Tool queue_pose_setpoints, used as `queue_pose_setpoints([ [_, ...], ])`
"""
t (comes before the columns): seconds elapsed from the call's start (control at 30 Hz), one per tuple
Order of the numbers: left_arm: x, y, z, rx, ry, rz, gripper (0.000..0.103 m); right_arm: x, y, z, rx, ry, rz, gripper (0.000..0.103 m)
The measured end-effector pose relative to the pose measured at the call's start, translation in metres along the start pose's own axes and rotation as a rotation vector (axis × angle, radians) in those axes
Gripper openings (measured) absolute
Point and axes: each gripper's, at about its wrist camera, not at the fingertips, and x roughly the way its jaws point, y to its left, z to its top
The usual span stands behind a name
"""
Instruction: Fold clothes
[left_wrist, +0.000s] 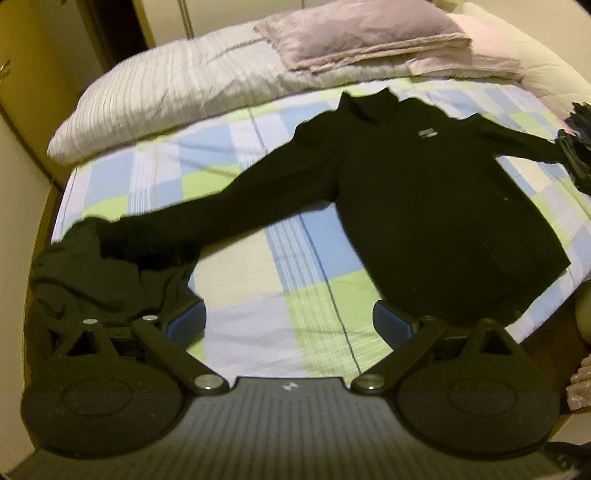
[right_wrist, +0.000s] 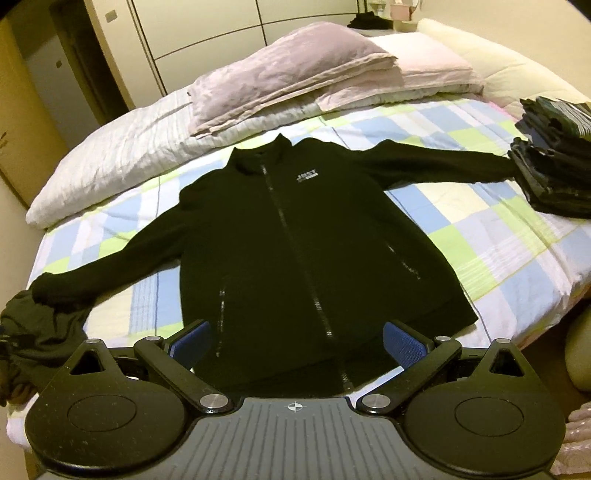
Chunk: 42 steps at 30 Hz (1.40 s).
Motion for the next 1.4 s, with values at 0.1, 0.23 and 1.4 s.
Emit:
queue_pose_setpoints([
  [0.1,-0.016,-0.006,0.007,0.021,-0.045,-0.015,0.095,0.012,-0.011,-0.004,0.001,-0.008,-0.009,0.102],
  [0.23,-0.040,-0.014,0.013,0.046,-0.107,-0.030,0.096,0.034,-0.023,-0.007,-0.027,-0.009,-0.029,0.102],
  [1.4,0.039,0.001,-0.005,-0.036,0.056,0.001,0.096,0.089,0.001,-0.009,-0.044,0.095,-0.092,0.102],
])
